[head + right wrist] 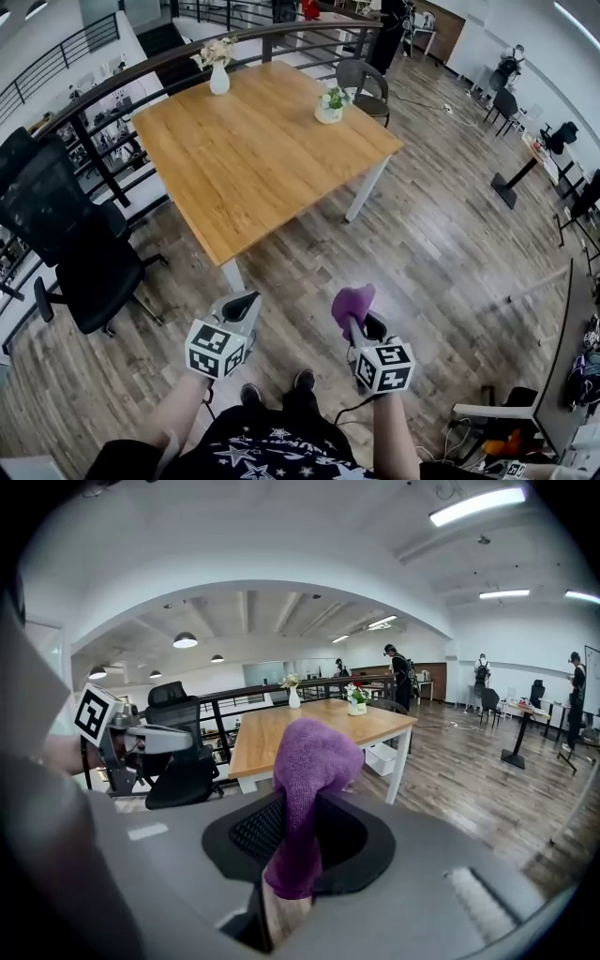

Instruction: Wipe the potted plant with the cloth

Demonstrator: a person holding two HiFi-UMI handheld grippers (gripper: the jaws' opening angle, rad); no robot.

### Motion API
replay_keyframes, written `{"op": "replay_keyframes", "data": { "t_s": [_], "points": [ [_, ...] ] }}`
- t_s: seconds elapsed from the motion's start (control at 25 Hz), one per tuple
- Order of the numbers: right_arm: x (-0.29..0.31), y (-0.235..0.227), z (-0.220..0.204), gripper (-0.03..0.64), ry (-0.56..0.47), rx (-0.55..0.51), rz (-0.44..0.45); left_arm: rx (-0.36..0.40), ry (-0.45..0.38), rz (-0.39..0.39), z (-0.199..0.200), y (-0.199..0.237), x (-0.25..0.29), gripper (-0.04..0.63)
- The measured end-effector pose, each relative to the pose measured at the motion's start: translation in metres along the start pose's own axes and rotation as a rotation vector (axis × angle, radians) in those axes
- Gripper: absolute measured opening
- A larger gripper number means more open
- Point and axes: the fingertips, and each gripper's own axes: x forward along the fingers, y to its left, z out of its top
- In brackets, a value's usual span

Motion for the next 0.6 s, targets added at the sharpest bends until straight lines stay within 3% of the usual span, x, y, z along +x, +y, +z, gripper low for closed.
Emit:
{"op": "replay_keyframes", "data": {
  "t_s": [0.32,0.6],
  "points": [
    [0.011,-0.026,0.032,0.078,-0.042,-0.025,0.052,0.011,-0.026,0.104,0.024,0.008,0.001,0.002],
    [0.014,-0.064,0.04,0.08,-0.04,-0.064,0.121,0.001,-0.027,0.15,0.029,-0.019,0.033,0.002]
  ]
}}
